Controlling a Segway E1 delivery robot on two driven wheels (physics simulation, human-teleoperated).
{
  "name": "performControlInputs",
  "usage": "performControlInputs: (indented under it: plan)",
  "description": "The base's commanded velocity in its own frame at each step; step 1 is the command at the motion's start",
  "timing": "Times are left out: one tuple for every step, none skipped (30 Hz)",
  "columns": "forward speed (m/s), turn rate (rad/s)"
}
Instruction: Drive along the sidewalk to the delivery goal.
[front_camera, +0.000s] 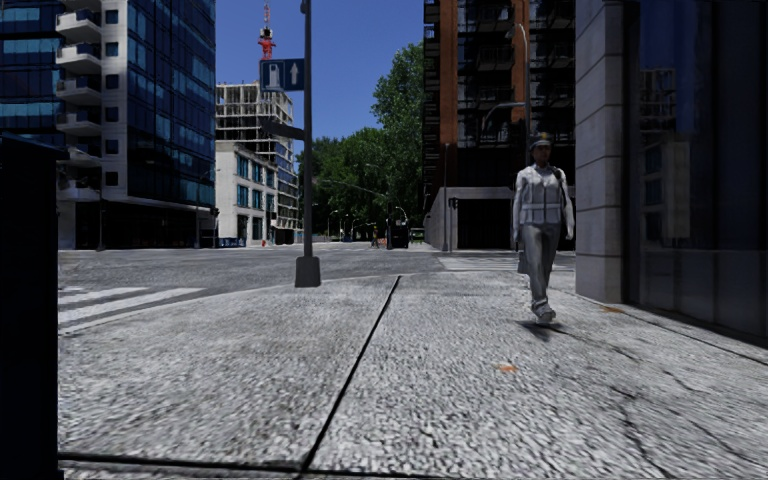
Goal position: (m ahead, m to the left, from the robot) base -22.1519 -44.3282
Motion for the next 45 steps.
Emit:
performControlInputs:
  plan:
    - [2.0, 0.0]
    - [2.0, 0.0]
    - [2.0, 0.0]
    - [2.0, 0.0]
    - [2.0, 0.0]
    - [2.0, 0.0]
    - [2.0, 0.0]
    - [2.0, 0.0]
    - [2.0, 0.0]
    - [2.0, 0.0]
    - [2.0, 0.0]
    - [2.0, 0.0]
    - [2.0, 0.0]
    - [2.0, 0.0]
    - [2.0, 0.0]
    - [2.0, 0.0]
    - [2.0, 0.0]
    - [2.0, 0.0]
    - [2.0, 0.0]
    - [2.0, 0.0]
    - [2.0, 0.0]
    - [2.0, 0.0]
    - [2.0, 0.0]
    - [2.0, 0.0]
    - [2.0, 0.0]
    - [2.0, 0.0]
    - [2.0, 0.0]
    - [2.0, 0.0]
    - [2.0, 0.0]
    - [2.0, 0.0]
    - [2.0, 0.0]
    - [2.0, 0.0]
    - [2.0, 0.0]
    - [2.0, -0.36]
    - [2.0, -0.55]
    - [2.0, -0.87]
    - [2.0, -0.87]
    - [2.0, -1.06]
    - [2.0, -1.2]
    - [2.0, -1.2]
    - [2.0, -1.2]
    - [2.0, -1.2]
    - [2.0, -0.79]
    - [2.0, -0.1]
    - [2.0, -0.06]
